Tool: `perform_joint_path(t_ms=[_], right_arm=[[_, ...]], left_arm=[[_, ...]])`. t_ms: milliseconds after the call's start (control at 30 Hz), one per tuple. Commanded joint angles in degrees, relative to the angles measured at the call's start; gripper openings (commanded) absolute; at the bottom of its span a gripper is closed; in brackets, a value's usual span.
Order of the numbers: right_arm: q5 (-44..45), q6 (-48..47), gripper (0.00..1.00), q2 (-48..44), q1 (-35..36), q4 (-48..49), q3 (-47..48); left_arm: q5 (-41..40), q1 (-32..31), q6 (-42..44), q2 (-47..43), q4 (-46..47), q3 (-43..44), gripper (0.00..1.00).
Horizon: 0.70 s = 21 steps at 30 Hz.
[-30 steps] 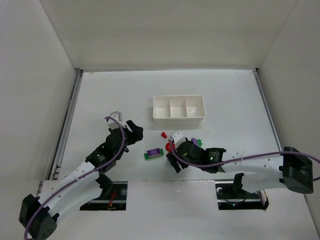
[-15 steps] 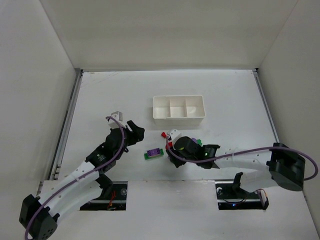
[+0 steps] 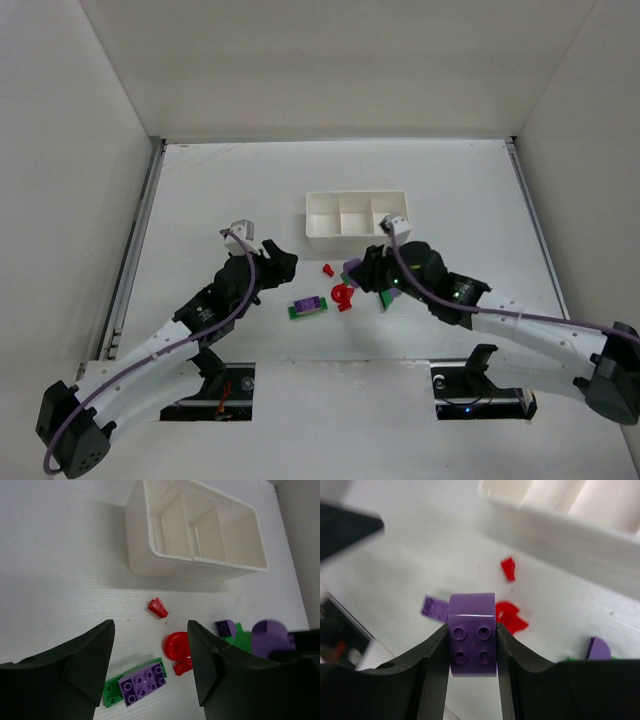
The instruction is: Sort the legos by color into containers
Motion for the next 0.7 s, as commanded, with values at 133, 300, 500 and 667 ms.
perform_joint_path(t_ms=[133, 300, 500, 667], right_arm=[[-20.07, 21.53, 0.25, -2.7, -13.76, 13.2, 1.07], [-24.57, 32.25, 0.26, -2.61, -15.88, 26.46, -3.67], [-25.64, 41.76, 0.26, -0.51, -16.85, 41.94, -7.54], [-25.28, 44.31, 0.27, 0.64, -17.63, 48.45, -9.39]], left_arm=[[1.43, -9.36, 12.39, -1.95, 18.29, 2.96, 0.58], [0.55, -12.01, 2.94, 1.56, 29.03, 0.94, 0.6], [1.17, -11.57, -8.69, 7.01, 38.0, 1.29, 0.61], [1.78, -10.34, -12.38, 6.76, 37.75, 1.55, 0.61]])
